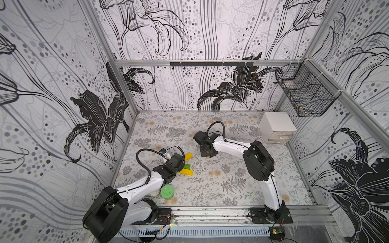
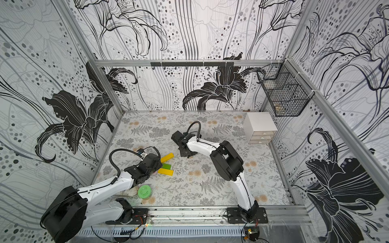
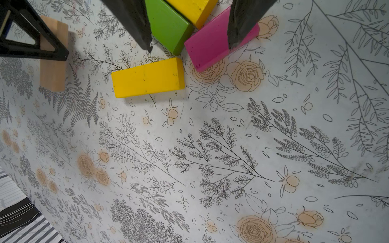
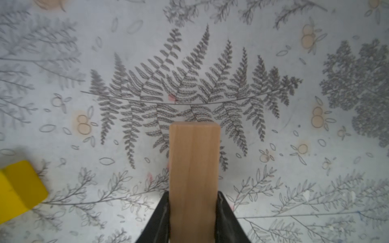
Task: Assemble the letter h with building blocks
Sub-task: Place the building block at the center of the board, then pick up the building block from the center of the board.
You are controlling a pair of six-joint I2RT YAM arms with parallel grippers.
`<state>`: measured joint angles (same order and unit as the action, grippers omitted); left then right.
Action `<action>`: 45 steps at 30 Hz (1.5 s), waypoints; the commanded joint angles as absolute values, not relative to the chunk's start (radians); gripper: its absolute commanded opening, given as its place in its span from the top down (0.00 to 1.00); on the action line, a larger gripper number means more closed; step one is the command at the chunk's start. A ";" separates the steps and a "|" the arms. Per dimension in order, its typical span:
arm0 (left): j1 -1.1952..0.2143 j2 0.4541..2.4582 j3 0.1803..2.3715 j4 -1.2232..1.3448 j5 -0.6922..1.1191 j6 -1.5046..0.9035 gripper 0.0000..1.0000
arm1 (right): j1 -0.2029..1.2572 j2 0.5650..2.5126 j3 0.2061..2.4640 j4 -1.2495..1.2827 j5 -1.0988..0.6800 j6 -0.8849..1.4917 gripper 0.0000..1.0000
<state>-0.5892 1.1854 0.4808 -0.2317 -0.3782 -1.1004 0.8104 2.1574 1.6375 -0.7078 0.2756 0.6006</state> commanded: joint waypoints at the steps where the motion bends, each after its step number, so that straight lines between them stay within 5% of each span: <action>1: -0.591 1.192 0.478 -0.192 -0.374 -1.110 0.40 | 0.793 2.175 1.637 -0.745 0.270 0.626 0.91; 5: -0.592 1.183 0.482 -0.198 -0.376 -1.111 0.40 | 0.785 2.185 1.652 -0.761 0.269 0.638 0.87; 14: -0.592 1.175 0.469 -0.228 -0.386 -1.140 0.40 | 0.786 2.165 1.627 -0.748 0.252 0.645 0.45; 21: -0.591 1.158 0.487 -0.328 -0.420 -1.226 0.36 | 0.845 2.072 1.698 -0.875 0.373 0.631 0.22; 31: -0.347 1.051 0.507 -0.542 -0.324 -1.304 0.37 | 1.040 2.110 1.769 -0.831 0.272 0.742 0.20; 45: -0.336 0.985 0.500 -0.490 -0.312 -1.277 0.37 | 1.099 2.347 1.969 -0.908 0.247 0.738 0.20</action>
<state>-0.3454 0.9760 0.4908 -0.5098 -0.3286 -1.2839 1.0973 2.3272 1.9423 -0.8536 0.2424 0.7189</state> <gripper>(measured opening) 0.633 0.799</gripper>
